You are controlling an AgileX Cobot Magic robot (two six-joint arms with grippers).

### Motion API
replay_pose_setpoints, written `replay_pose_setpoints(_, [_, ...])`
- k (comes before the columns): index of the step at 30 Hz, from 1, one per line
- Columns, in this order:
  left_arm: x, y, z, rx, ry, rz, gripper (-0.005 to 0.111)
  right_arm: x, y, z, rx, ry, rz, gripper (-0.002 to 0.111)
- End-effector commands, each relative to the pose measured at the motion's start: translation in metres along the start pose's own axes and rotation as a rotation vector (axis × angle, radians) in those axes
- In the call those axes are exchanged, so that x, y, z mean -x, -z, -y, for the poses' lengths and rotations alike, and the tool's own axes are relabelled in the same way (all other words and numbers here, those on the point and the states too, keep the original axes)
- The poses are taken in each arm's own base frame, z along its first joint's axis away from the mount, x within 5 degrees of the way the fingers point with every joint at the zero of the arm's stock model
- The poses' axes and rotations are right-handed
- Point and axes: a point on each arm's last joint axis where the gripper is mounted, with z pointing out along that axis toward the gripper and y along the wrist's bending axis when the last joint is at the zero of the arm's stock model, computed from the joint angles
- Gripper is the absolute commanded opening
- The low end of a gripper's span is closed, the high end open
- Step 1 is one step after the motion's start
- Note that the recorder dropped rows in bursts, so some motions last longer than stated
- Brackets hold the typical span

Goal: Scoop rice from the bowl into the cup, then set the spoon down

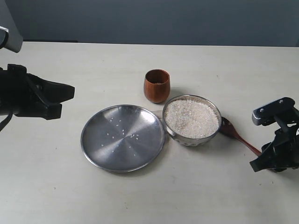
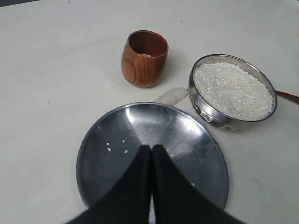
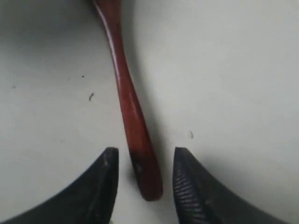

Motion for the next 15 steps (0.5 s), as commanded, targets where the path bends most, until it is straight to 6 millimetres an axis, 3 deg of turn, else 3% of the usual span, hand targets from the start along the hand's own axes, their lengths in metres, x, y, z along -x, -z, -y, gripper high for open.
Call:
replay_pose_setpoints(1, [0.002, -0.001, 0.001, -0.005, -0.004, 0.003, 0.000, 0.000, -0.009, 0.002, -0.006, 0.026, -0.013, 0.038])
replay_pose_setpoints(7, [0.002, -0.001, 0.001, -0.007, -0.004, 0.003, 0.000, -0.003, -0.023, 0.002, 0.008, 0.030, -0.058, 0.037])
replay_pose_setpoints(9, [0.002, -0.001, 0.001, -0.007, -0.004, 0.003, 0.000, -0.005, -0.025, 0.001, 0.015, 0.030, -0.075, 0.029])
replay_pose_setpoints(12, [0.002, -0.001, 0.001, -0.007, -0.004, 0.003, 0.000, -0.006, -0.026, 0.001, 0.024, 0.030, -0.095, -0.001])
replay_pose_setpoints(15, [0.002, -0.001, 0.001, -0.005, -0.004, 0.003, 0.000, -0.001, -0.023, 0.002, 0.043, 0.030, -0.131, 0.000])
